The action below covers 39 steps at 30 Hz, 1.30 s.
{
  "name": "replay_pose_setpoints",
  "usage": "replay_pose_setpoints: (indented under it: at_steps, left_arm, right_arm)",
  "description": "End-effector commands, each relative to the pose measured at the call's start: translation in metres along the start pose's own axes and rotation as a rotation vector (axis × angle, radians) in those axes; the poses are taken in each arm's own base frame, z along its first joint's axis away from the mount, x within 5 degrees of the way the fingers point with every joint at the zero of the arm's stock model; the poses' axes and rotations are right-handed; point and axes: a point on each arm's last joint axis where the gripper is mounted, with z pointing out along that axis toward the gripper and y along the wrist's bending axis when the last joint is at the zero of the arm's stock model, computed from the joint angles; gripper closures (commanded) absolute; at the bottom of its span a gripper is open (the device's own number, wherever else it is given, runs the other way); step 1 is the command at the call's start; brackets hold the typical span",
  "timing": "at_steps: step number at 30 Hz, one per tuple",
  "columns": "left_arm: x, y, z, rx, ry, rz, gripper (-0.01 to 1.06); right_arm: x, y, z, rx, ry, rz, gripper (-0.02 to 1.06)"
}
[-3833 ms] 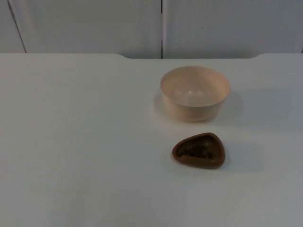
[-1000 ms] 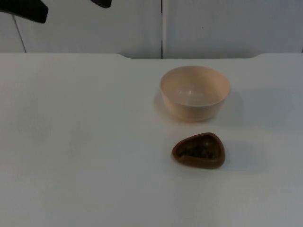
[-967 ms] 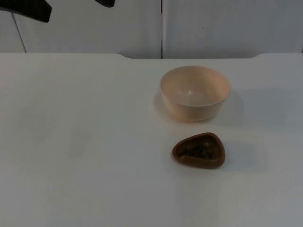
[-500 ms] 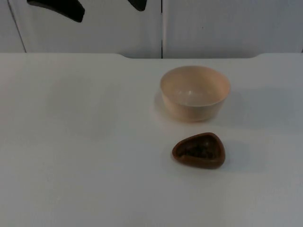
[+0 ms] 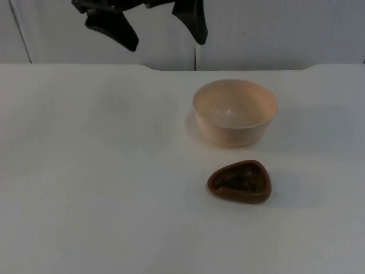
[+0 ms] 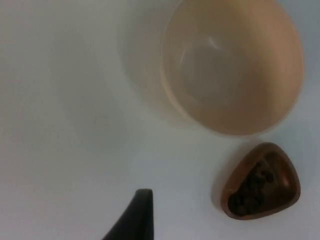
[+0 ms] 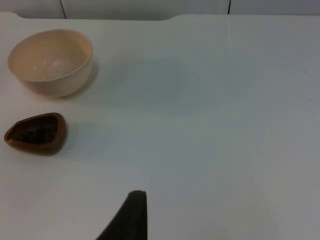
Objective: Pick up the bowl with the left hand and pour the coffee beans from the cup into the bowl with the right hand.
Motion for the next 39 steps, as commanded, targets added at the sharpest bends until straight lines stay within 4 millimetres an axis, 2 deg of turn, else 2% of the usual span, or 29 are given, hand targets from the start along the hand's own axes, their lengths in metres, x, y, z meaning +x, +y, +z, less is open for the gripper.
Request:
replay_pose_setpoints:
  at_steps: [1,8,11,17,23,27,39]
  left_arm:
    - [-0.006,-0.006,0.009,-0.004,0.02,0.006,0.04]
    - [-0.023,-0.005,0.028,0.0,0.087,-0.033,0.04]
    - [-0.031,-0.001,0.042,-0.013,0.097,-0.07,0.04]
    - [-0.038,0.006,0.062,-0.056,0.099,-0.141,0.04]
    - [-0.04,0.011,0.081,-0.063,0.111,-0.215,0.04]
    - [-0.034,0.017,0.107,-0.071,0.153,-0.279,0.04]
    - [-0.031,0.026,0.14,-0.064,0.12,-0.344,0.04]
  right_arm:
    - [0.0,0.0,0.0,0.008,-0.009,0.004,-0.01]
    - [0.0,0.0,0.0,0.008,-0.009,0.004,-0.01]
    - [0.0,0.0,0.0,0.008,-0.009,0.004,-0.01]
    - [0.0,0.0,0.0,0.008,-0.009,0.004,-0.01]
    - [0.0,0.0,0.0,0.008,-0.009,0.004,-0.01]
    - [0.0,0.0,0.0,0.008,-0.009,0.004,-0.01]
    - [0.0,0.0,0.0,0.008,-0.009,0.004,-0.01]
